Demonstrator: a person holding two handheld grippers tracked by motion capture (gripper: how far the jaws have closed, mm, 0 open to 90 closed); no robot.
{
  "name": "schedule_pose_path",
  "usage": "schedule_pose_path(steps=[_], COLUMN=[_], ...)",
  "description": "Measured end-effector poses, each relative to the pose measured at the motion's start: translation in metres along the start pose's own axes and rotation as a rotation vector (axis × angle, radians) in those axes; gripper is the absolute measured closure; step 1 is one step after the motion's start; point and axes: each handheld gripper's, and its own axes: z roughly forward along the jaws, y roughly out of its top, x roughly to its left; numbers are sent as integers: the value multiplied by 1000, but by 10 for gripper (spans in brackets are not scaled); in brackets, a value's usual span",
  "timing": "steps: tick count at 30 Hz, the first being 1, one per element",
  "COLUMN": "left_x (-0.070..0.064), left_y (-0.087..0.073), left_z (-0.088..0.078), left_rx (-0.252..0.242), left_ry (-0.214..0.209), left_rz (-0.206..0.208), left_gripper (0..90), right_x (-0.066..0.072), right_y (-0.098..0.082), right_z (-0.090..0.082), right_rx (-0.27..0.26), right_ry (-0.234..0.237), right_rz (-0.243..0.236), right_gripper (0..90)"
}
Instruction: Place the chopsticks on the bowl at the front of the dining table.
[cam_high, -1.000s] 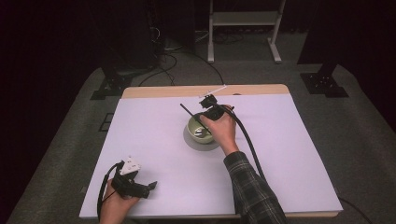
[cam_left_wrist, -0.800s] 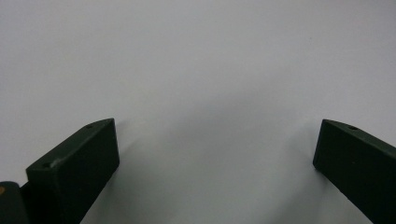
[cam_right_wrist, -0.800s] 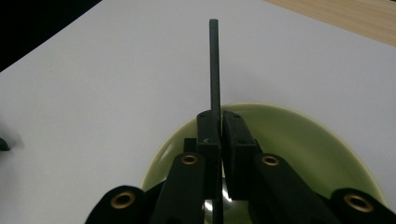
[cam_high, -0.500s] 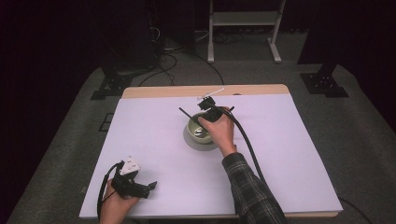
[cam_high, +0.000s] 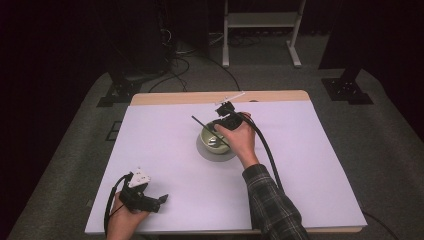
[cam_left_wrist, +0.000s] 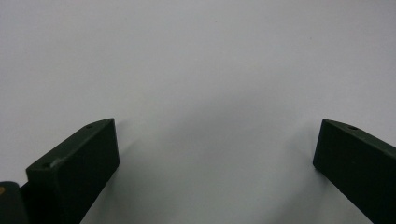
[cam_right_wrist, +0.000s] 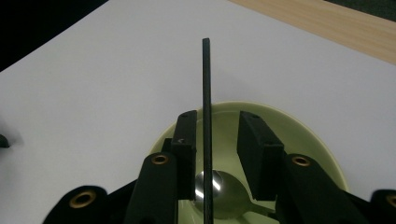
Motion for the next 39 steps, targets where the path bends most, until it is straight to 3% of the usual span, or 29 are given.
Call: schedule_pose_path(steps=[19, 39], left_x=[0, 0], left_y=[0, 0], left_z=[0, 0], left_rx=[-1, -3], left_ry=[2, 2], left_rz=[3, 1], left_gripper=[0, 0], right_x=[-7, -27], right_y=[-20, -60], right_z=[-55, -99], right_rx=[-31, -65], right_ry=[-24, -78], right_rz=[-36, -12], right_gripper=[664, 628])
